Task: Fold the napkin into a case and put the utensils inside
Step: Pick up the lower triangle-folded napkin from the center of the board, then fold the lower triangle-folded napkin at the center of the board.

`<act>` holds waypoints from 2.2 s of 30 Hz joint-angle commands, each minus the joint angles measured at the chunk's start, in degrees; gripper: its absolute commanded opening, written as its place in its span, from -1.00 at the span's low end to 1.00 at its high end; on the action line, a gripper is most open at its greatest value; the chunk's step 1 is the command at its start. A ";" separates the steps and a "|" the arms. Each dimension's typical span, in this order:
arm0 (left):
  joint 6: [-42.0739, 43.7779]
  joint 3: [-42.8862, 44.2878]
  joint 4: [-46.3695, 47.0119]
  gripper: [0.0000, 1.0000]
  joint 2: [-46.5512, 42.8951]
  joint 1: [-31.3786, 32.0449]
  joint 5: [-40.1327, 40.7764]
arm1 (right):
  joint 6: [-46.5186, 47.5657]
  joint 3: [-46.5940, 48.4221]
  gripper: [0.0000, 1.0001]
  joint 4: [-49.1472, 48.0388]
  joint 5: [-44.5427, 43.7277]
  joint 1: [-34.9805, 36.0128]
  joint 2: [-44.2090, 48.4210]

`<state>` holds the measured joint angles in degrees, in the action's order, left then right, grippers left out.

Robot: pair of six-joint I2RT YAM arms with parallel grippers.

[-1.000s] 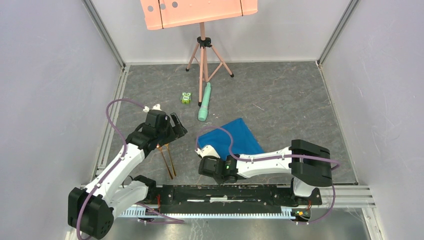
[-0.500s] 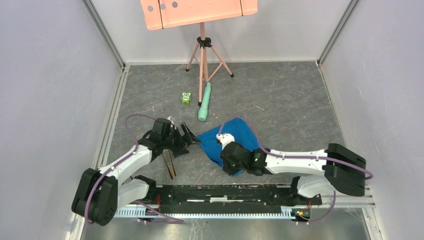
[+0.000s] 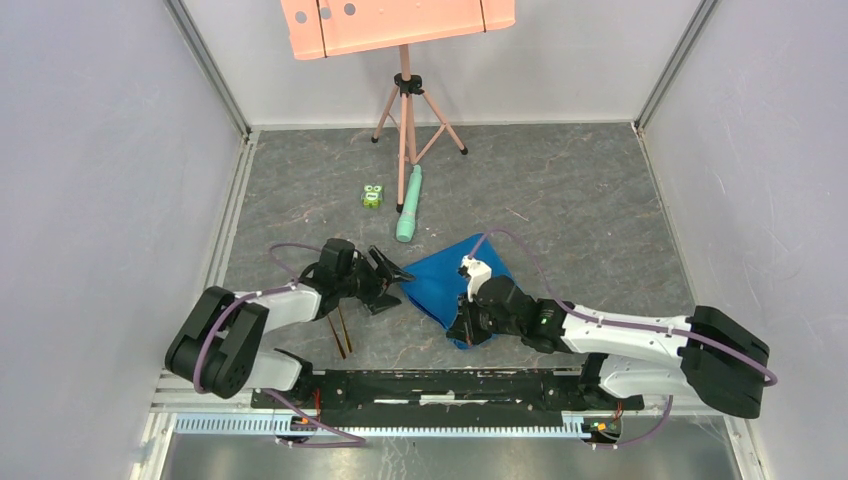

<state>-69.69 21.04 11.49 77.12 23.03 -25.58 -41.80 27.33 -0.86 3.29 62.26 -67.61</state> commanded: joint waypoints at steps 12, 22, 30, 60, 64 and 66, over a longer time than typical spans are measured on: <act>-0.04 3.81 0.99 0.08 7.03 2.10 8.63 | -0.64 -3.20 -0.99 -6.23 4.12 -2.25 4.51; 3.51 5.37 3.71 -0.53 9.06 2.20 10.27 | 0.17 -4.53 -1.00 -9.16 6.81 -2.32 4.01; 9.73 7.36 -15.65 -0.95 -0.68 1.14 18.01 | 4.03 -5.38 -0.99 -13.52 15.35 -1.00 -0.57; -12.14 60.35 -72.82 -0.95 28.82 19.95 52.01 | 5.89 -20.19 -0.99 -23.67 25.30 -12.84 2.19; -10.81 63.54 -72.83 -0.95 31.96 20.38 51.98 | 7.42 -19.87 -0.99 -20.67 23.33 -13.08 3.61; -9.92 65.10 -72.83 -0.95 33.60 20.77 51.69 | 8.13 -19.52 -0.99 -18.90 22.39 -13.21 4.68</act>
<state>-78.81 81.69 -61.01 108.20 44.38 17.63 -36.97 7.53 -28.29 24.71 48.84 -64.69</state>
